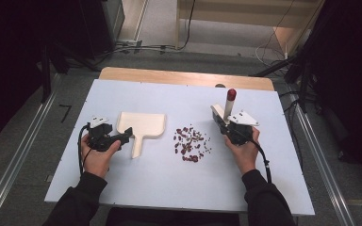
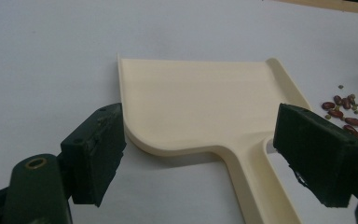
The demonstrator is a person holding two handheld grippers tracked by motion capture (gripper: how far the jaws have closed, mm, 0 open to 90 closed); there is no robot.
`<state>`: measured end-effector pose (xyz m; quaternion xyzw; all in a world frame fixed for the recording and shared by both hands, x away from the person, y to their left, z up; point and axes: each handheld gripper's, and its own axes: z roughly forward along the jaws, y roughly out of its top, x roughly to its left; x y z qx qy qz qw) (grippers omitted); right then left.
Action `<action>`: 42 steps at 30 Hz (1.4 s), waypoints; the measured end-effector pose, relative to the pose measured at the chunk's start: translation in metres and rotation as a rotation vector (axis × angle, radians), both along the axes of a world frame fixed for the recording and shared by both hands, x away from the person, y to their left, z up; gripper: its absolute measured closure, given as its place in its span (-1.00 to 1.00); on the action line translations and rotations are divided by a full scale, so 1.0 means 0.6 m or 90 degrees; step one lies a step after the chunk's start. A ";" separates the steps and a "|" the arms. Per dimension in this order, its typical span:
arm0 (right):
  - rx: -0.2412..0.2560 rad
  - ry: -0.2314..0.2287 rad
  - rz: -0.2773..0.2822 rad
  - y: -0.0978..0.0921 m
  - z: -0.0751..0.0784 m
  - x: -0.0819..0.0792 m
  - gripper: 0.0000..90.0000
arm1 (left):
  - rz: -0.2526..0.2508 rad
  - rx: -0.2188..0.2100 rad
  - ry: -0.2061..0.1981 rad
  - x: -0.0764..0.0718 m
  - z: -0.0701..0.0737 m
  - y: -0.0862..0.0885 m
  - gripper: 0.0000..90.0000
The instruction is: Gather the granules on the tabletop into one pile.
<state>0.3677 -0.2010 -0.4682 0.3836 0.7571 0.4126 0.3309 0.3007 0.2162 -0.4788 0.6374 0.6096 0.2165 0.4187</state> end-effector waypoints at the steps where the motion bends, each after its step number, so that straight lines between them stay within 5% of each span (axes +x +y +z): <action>1: 0.000 0.000 0.000 0.000 0.000 0.000 0.43 | 0.001 -0.001 0.000 0.000 -0.001 0.001 -0.60; 12: -0.060 -0.045 0.019 0.048 -0.019 -0.009 0.43 | 0.003 -0.002 -0.003 -0.004 -0.001 0.003 -0.60; 23: -0.042 -0.040 0.081 0.085 -0.032 -0.016 0.43 | 0.000 -0.005 -0.003 -0.004 -0.002 0.003 -0.60; 36: -0.001 -0.020 0.184 0.084 -0.030 -0.014 0.43 | -0.006 -0.006 -0.004 -0.004 -0.003 0.002 -0.60; 42: -0.015 -0.017 0.217 0.087 -0.029 -0.025 0.43 | -0.008 -0.009 -0.007 -0.005 -0.001 0.001 -0.60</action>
